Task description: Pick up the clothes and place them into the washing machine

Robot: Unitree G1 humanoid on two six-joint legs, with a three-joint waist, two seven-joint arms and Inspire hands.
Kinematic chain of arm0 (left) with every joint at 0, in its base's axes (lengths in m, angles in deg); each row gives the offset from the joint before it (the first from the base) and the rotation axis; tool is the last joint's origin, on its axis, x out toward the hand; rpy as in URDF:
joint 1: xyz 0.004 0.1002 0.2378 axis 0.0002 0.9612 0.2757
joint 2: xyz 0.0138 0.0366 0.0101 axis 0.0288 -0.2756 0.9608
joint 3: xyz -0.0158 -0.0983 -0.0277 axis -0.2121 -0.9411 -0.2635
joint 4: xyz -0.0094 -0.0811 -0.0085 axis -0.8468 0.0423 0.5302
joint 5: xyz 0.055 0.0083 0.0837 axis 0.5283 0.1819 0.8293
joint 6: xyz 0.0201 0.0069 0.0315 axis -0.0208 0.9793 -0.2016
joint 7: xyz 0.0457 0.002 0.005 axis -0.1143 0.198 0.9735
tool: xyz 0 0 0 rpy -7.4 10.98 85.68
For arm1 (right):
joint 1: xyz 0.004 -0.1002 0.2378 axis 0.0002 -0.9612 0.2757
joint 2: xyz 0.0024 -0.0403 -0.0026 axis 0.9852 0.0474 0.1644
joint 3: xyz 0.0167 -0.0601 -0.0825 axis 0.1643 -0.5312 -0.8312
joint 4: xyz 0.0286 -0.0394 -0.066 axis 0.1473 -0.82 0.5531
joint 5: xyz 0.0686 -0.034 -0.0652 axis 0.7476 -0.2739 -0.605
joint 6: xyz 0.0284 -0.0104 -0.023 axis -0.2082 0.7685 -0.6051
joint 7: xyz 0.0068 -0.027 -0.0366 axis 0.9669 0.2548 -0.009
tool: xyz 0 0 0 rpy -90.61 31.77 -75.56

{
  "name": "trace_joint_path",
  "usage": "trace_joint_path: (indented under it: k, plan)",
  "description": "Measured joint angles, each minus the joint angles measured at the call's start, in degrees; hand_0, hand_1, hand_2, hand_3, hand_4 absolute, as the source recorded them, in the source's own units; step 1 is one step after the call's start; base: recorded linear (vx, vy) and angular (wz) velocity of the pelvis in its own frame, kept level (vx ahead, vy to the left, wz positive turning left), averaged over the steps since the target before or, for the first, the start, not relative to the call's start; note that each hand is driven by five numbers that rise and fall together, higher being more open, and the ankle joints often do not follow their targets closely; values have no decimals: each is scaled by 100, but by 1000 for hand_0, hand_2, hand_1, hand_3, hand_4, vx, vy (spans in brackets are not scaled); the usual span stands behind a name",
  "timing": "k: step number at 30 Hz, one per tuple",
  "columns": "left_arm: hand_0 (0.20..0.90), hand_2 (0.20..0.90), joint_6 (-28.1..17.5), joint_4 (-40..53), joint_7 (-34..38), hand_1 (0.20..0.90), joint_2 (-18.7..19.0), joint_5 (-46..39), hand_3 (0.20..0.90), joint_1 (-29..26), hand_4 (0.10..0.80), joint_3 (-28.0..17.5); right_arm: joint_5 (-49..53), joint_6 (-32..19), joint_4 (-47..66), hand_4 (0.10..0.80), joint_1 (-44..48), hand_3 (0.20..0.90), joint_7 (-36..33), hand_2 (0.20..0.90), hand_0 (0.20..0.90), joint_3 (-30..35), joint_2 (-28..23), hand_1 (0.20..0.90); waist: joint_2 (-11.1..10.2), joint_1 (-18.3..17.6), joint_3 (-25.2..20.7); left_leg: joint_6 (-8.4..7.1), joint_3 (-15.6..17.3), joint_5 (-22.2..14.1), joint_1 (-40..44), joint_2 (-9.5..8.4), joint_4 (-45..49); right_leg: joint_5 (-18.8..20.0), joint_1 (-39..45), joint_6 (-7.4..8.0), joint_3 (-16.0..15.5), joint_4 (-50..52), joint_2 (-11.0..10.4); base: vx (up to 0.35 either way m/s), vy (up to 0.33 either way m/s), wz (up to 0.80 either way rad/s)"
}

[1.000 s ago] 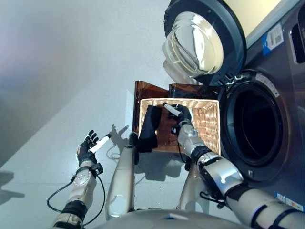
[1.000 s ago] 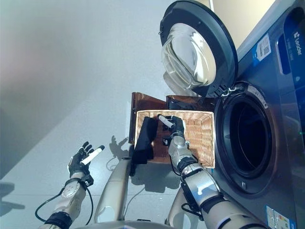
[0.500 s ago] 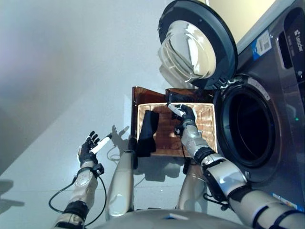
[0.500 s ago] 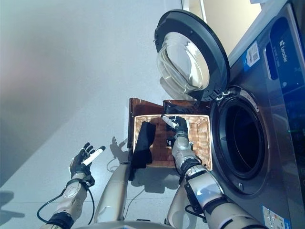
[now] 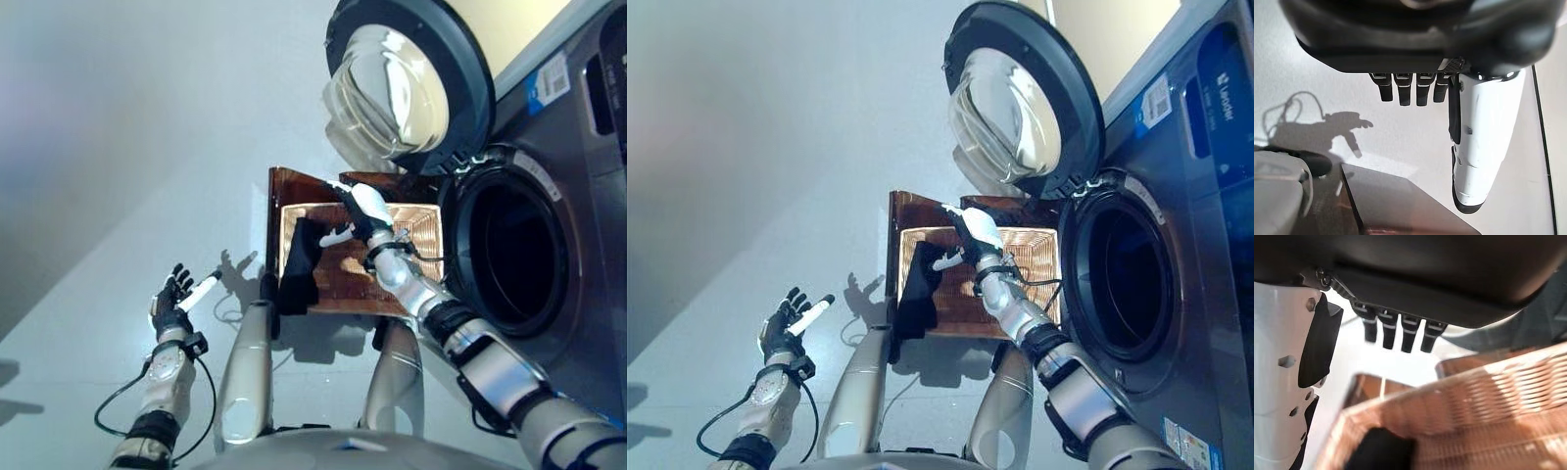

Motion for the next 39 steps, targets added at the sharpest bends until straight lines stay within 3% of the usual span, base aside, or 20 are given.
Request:
trace_joint_path:
  k: [7,20,25,39]
  plan:
    - [900,900,-109,8,9,900,-12,66,900,-282,800,65,-1423,231,-394,800,103,900,-115,900,900,-846,179,900,3,18,292,3,-2,-2,1,-2,61,4,16,4,-18,11,-7,0,0,0]
    - [900,900,-148,12,29,900,-10,65,900,-402,800,170,-3548,750,-1070,800,524,900,-390,900,900,-1859,331,900,4,22,306,1,-48,-4,-119,-1,195,8,-85,-10,-7,167,-13,0,0,0]
    - [900,900,-153,-2,14,900,-10,55,900,-384,800,355,-4010,989,-1287,800,642,900,-494,900,900,-2040,450,900,16,61,325,11,-71,-7,-193,0,307,9,-123,-12,-12,235,-8,0,0,0]
    - [900,900,-217,-10,18,900,45,-38,900,-278,800,317,-4170,1120,-1301,800,891,900,-504,900,900,-2180,467,900,40,316,396,-64,-244,24,-398,-5,409,-45,-311,-85,-73,530,-9,0,-9,4]
